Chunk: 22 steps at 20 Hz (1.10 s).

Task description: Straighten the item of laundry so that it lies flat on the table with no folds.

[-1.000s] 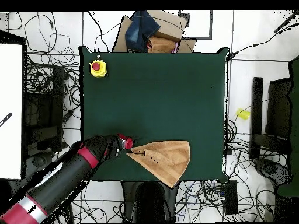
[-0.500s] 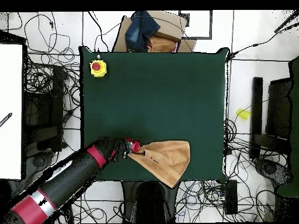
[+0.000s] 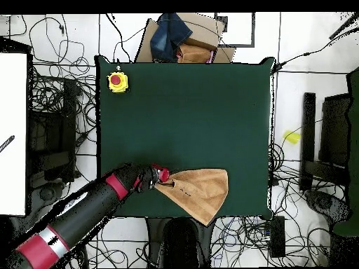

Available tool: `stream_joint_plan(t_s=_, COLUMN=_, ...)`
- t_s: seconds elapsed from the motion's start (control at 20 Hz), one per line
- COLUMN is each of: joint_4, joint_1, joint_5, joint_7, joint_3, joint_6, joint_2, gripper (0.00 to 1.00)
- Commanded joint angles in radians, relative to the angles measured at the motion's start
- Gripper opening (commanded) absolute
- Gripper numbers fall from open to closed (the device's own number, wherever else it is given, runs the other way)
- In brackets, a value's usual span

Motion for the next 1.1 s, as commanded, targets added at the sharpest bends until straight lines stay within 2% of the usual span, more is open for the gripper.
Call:
stream_joint_plan(t_s=0.05, joint_4=-0.124, joint_1=0.017, joint_5=0.092, joint_7=0.309, joint_3=0.034, joint_6=0.023, joint_2=0.016, gripper=1.00)
stream_joint_plan(t_s=0.5, joint_4=-0.088, joint_1=0.058, joint_5=0.081, joint_7=0.289, joint_3=0.045, joint_6=0.160, joint_2=-0.053, gripper=1.00)
stream_joint_plan(t_s=1.1, joint_4=-0.137, joint_1=0.048, joint_5=0.095, joint_7=0.319, joint_3=0.037, joint_6=0.138, joint_2=0.015, gripper=1.00)
